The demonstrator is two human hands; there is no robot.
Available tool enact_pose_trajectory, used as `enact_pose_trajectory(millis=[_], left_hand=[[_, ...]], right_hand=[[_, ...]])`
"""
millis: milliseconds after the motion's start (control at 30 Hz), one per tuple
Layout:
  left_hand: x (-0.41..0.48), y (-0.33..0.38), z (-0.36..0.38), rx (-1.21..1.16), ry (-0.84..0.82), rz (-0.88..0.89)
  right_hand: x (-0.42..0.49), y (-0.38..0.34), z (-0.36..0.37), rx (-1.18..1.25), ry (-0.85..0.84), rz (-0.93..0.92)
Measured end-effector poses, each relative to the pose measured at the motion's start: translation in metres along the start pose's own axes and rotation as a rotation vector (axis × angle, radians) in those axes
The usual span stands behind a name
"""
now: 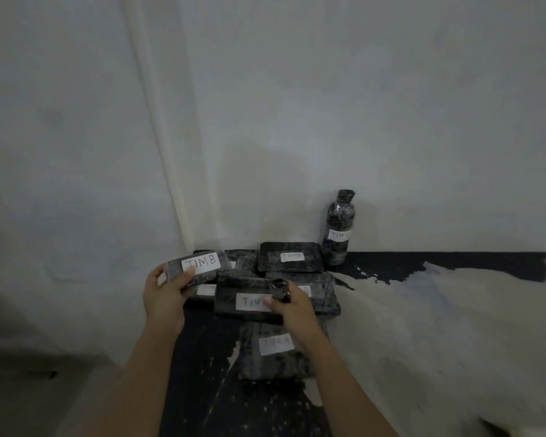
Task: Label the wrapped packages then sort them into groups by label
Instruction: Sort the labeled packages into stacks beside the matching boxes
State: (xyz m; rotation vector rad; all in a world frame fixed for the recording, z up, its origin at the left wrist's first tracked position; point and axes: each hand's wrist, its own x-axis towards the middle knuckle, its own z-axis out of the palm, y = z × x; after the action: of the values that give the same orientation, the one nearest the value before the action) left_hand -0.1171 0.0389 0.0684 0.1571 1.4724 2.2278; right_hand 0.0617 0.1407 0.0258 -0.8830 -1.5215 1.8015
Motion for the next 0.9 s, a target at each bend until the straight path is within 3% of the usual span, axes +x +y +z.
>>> enact_pose_trajectory(millis=[267, 367, 467, 667, 900], left_hand=[[-0.066, -0.048, 0.061, 0.017, -0.127, -0.117], [-0.093, -0.072, 0.084, 0.042, -0.172, -0.177], [-0.117, -0.092, 0.11, 0.057, -0.187, -0.192], [-0.176, -0.138, 0.17, 0.099, -0.161, -0.234], [-0.237, -0.182, 0.224, 0.157, -0.224, -0.293]], right_hand=[[-0.044, -0.001, -0.125, 0.185, 0.452, -0.029], [-0.058, -0.004, -0.183, 0.121, 0.654, -0.002], [-0.068, -0.006, -0.241, 0.033, 0.744, 0.032], [-0.09, 0.0, -0.335, -0.315, 0.608, 0.27], [-0.101, 0.012, -0.372, -0.971, 0.349, 0.404]])
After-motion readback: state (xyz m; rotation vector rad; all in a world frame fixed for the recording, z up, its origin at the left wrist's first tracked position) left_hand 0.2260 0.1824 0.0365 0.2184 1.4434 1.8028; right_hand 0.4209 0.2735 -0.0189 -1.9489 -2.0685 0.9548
